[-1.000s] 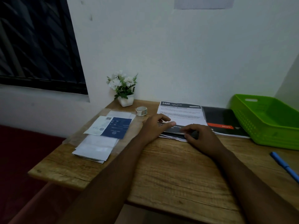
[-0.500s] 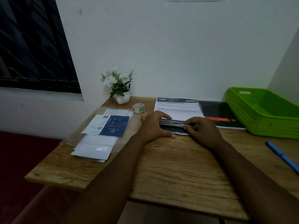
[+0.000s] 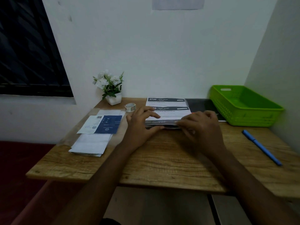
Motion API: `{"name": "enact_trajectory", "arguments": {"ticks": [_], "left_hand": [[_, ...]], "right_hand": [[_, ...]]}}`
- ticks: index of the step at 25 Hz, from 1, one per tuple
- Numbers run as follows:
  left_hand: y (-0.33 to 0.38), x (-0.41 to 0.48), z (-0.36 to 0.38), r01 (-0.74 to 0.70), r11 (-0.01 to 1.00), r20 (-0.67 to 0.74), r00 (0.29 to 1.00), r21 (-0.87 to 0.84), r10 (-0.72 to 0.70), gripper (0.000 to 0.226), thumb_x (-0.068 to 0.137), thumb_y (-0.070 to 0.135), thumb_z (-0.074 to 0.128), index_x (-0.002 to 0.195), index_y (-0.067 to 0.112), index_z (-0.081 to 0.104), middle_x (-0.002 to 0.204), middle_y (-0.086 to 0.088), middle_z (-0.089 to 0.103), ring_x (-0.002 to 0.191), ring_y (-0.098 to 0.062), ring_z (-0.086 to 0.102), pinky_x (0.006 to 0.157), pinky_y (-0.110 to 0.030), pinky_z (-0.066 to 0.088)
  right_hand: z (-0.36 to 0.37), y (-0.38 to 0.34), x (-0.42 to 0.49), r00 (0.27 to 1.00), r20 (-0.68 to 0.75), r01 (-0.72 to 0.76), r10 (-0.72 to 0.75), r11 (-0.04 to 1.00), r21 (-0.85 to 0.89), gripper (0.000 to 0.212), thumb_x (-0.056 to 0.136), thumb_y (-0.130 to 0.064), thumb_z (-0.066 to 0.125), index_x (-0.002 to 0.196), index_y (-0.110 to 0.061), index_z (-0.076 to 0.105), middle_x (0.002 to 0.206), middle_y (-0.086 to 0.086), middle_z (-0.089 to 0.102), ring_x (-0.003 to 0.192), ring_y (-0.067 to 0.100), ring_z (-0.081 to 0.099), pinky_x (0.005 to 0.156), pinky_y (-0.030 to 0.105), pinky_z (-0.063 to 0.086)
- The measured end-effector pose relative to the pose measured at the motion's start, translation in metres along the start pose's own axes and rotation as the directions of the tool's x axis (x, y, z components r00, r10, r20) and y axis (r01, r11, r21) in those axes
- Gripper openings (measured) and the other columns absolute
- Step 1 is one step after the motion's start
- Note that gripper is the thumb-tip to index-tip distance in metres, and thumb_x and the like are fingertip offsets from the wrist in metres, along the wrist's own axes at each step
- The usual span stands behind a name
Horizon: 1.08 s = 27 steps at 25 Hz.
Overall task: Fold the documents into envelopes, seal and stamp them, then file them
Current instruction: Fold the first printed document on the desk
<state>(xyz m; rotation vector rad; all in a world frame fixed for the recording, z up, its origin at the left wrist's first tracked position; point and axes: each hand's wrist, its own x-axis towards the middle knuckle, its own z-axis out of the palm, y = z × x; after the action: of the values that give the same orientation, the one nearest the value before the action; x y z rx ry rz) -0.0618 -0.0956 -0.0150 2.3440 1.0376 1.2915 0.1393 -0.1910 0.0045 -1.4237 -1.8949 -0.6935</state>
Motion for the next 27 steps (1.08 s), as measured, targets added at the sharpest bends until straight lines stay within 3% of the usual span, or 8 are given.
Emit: {"name": "enact_trajectory", "arguments": {"ticks": [4,8,11,16,19,21,27], "left_hand": [[0.022,-0.053,-0.024,-0.138,0.99,0.106,0.985,-0.006,0.137,0.022,0.078,0.048,0.06,0.092,0.032,0.066,0.104,0.022,0.061,0.109,0.006,0.049,0.102,-0.015,0.014],[0.025,-0.095,-0.031,-0.203,0.978,0.21,0.959,0.052,0.188,0.02,0.082,0.047,0.058,0.089,0.032,0.069,0.094,0.021,0.068,0.096,0.007,0.056,0.098,-0.035,0.031],[0.024,-0.109,-0.032,-0.188,0.98,0.265,0.95,0.063,0.165,0.025,0.082,0.048,0.057,0.096,0.032,0.071,0.099,0.021,0.069,0.101,0.008,0.056,0.102,-0.042,0.031],[0.022,-0.116,-0.032,-0.133,0.991,0.258,0.959,0.031,0.12,0.042,0.078,0.063,0.057,0.098,0.029,0.072,0.106,0.024,0.067,0.108,0.011,0.054,0.102,-0.049,0.034],[0.027,-0.107,-0.04,-0.111,0.992,0.288,0.95,-0.052,0.121,0.039,0.078,0.058,0.058,0.095,0.026,0.073,0.102,0.017,0.07,0.102,0.006,0.059,0.096,-0.041,0.043],[0.029,-0.092,-0.045,-0.064,0.994,0.322,0.943,-0.084,0.088,0.034,0.079,0.051,0.061,0.095,0.023,0.073,0.099,0.012,0.071,0.095,0.001,0.062,0.086,-0.032,0.05],[0.001,-0.01,-0.032,0.085,0.996,0.362,0.927,0.037,-0.093,0.019,0.081,0.037,0.069,0.097,0.027,0.072,0.097,0.01,0.068,0.089,-0.001,0.059,0.072,-0.021,0.045]], "right_hand": [[-0.037,-0.023,-0.052,0.996,0.062,0.063,-0.064,0.998,0.02,0.028,0.086,-0.038,0.052,0.102,-0.029,0.072,0.094,-0.007,0.073,0.084,0.017,0.066,0.084,0.038,0.036],[-0.053,-0.035,-0.088,0.991,0.129,0.029,-0.039,0.997,0.075,0.022,0.087,-0.04,0.056,0.098,-0.03,0.073,0.092,-0.012,0.073,0.081,0.011,0.065,0.083,0.034,0.036],[-0.053,-0.037,-0.101,0.975,0.22,-0.012,-0.016,0.992,0.123,0.02,0.088,-0.042,0.057,0.096,-0.033,0.073,0.094,-0.017,0.071,0.084,0.008,0.064,0.082,0.038,0.04],[-0.054,-0.037,-0.102,0.941,0.339,-0.083,0.014,0.978,0.19,0.026,0.09,-0.053,0.051,0.097,-0.037,0.071,0.098,-0.024,0.068,0.094,-0.003,0.059,0.088,0.027,0.033],[-0.058,-0.028,-0.091,0.945,0.326,-0.158,0.04,0.925,0.345,0.028,0.091,-0.051,0.048,0.097,-0.035,0.071,0.098,-0.025,0.068,0.096,-0.006,0.06,0.089,0.031,0.038],[-0.057,-0.014,-0.076,0.95,0.299,-0.22,0.088,0.87,0.441,0.029,0.09,-0.047,0.051,0.098,-0.029,0.073,0.095,-0.02,0.07,0.09,0.0,0.063,0.081,0.032,0.048],[-0.006,0.05,-0.016,0.894,0.359,-0.414,0.267,0.798,0.438,0.011,0.09,-0.029,0.062,0.095,-0.032,0.072,0.087,-0.02,0.069,0.074,0.004,0.062,0.067,0.032,0.05]]}}
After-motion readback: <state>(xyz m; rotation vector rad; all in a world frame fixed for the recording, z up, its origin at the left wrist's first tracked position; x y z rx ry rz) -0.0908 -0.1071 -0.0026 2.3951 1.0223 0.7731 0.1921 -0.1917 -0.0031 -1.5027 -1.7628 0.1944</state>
